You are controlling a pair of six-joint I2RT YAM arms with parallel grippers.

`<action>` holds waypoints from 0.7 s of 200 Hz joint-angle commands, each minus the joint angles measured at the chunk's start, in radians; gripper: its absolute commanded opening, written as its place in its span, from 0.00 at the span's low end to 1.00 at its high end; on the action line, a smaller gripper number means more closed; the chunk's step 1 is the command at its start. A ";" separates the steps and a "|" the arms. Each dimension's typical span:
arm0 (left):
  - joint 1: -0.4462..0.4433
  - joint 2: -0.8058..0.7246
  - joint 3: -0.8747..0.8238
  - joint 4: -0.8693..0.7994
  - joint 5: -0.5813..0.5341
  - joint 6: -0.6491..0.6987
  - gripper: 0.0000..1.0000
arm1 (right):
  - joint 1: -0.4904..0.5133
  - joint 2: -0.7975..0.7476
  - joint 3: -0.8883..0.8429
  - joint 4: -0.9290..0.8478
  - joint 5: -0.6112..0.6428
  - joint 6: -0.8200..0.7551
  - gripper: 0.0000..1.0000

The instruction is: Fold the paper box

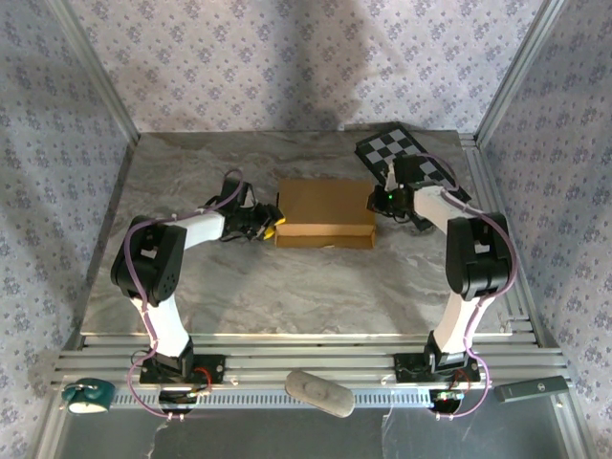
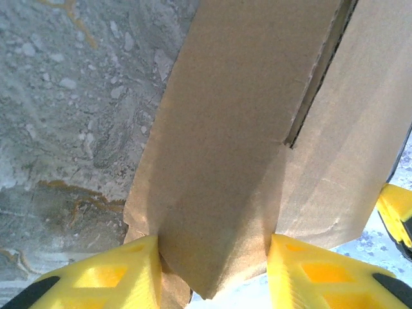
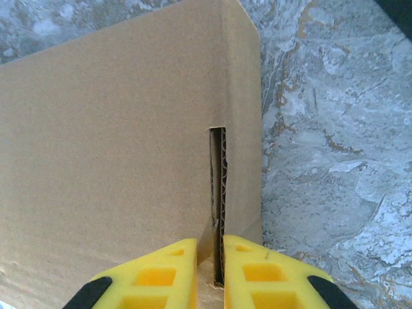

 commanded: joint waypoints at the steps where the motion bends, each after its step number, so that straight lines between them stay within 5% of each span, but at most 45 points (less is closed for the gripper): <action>1: -0.025 -0.029 -0.032 0.008 -0.019 0.032 0.41 | 0.027 -0.055 -0.063 0.077 -0.044 -0.028 0.15; 140: -0.049 -0.095 -0.149 0.038 -0.102 0.117 0.29 | 0.047 -0.260 -0.338 0.339 0.034 -0.062 0.11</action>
